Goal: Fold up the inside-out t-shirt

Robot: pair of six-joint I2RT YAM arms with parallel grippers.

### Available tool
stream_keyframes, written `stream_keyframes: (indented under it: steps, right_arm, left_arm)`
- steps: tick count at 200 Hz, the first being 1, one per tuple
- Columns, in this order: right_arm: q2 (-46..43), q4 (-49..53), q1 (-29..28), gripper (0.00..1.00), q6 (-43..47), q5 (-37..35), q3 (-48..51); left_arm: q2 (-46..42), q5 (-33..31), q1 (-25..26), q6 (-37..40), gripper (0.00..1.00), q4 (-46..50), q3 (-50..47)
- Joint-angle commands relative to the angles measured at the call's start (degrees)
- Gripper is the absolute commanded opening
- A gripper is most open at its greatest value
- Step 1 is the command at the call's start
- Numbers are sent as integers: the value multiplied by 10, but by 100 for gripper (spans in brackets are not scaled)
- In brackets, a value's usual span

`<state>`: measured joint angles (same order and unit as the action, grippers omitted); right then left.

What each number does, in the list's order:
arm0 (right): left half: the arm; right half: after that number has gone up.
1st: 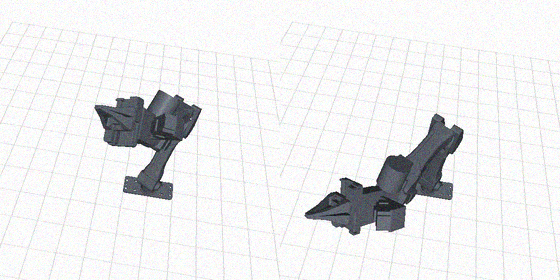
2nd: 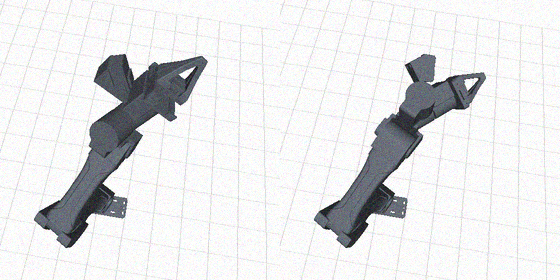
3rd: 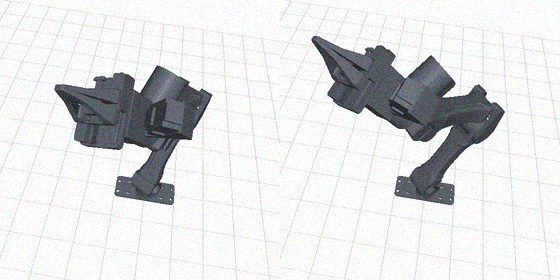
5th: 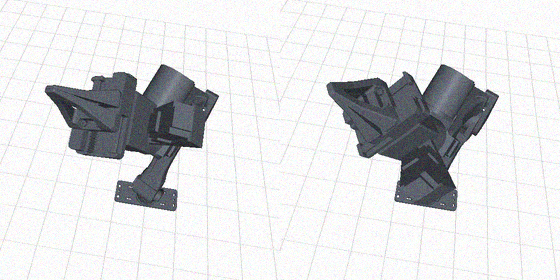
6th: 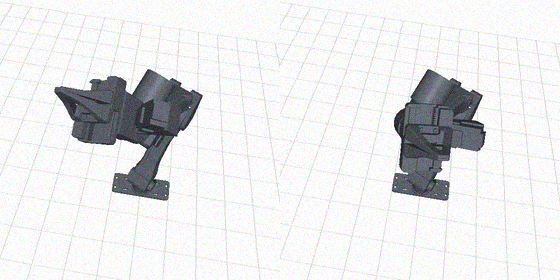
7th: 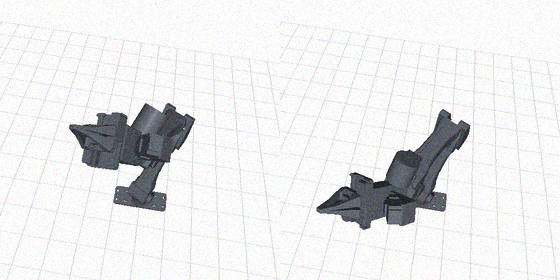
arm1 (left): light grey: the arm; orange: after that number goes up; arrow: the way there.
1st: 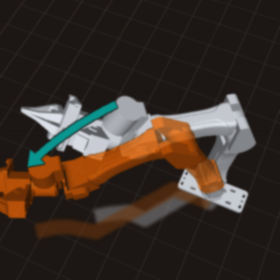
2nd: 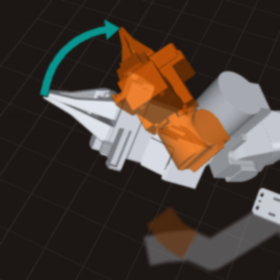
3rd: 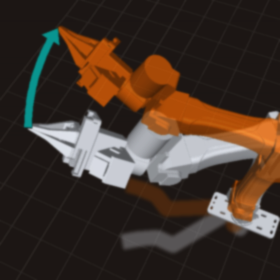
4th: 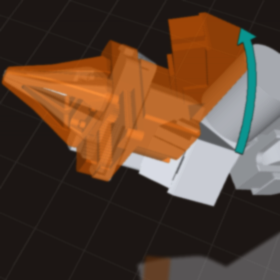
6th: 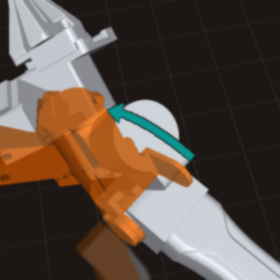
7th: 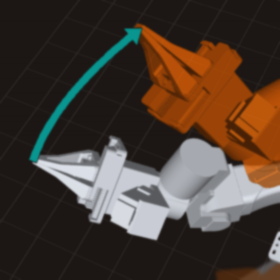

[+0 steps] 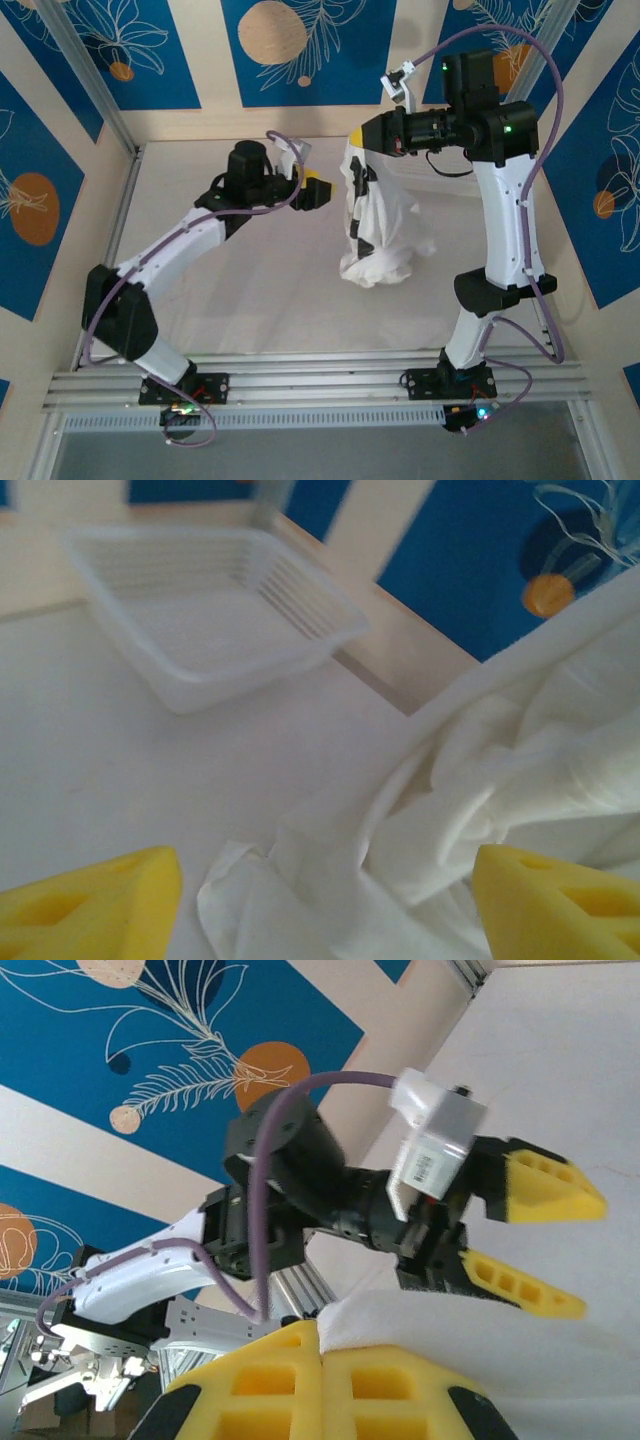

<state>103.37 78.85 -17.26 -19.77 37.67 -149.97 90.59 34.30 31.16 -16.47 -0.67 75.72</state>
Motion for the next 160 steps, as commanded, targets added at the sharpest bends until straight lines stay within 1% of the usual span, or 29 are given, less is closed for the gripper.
stream_keyframes:
  steps: [1,26,39,50,64,75,79,83,87,99,102,114,124,134,146,152,160]
  right_arm:
    - [-1,-6,-2,0,12,10,2]
    - [9,-5,-7,0,15,1,0]
    - [15,-5,-8,0,15,3,-2]
    - [20,-6,-13,0,14,4,-7]
    - [25,-7,-20,0,12,8,-16]
    - [27,-10,-28,0,10,10,-22]
    - [28,-11,-31,0,10,11,-25]
    - [28,-11,-33,0,10,12,-27]
    - [28,-11,-34,0,11,10,-29]
    - [28,-5,-35,0,16,-10,-30]
    - [27,-1,-34,0,19,-20,-31]
    - [24,24,-30,1,39,-96,-28]
    - [15,48,-26,4,59,-200,-12]
    - [-2,63,-23,7,78,-306,22]
    - [-35,63,-23,7,99,-446,91]
    - [-56,51,-24,7,104,-515,145]
    - [-90,16,-25,8,110,-588,233]
  left_arm:
    - [6,158,12,4,78,-63,-6]
    - [-7,158,20,12,80,-84,-51]
    - [-13,137,20,18,80,-78,-66]
    - [-12,95,20,28,80,-47,-61]
    - [3,15,19,33,72,17,-31]
    - [22,-17,18,31,68,48,-5]
    - [30,-23,18,29,64,54,4]
    - [36,-23,17,27,57,57,12]
    - [41,-19,16,24,46,57,18]
    - [45,-5,14,10,1,43,27]
    - [43,-1,12,4,0,38,28]
    - [25,11,3,-28,0,15,25]
    - [2,13,-8,-59,0,5,24]
    - [-21,9,-19,-83,0,17,27]
    - [-48,-2,-29,-91,0,60,39]
    - [-58,-7,-32,-88,0,87,48]
    - [-66,-3,-34,-82,0,118,58]
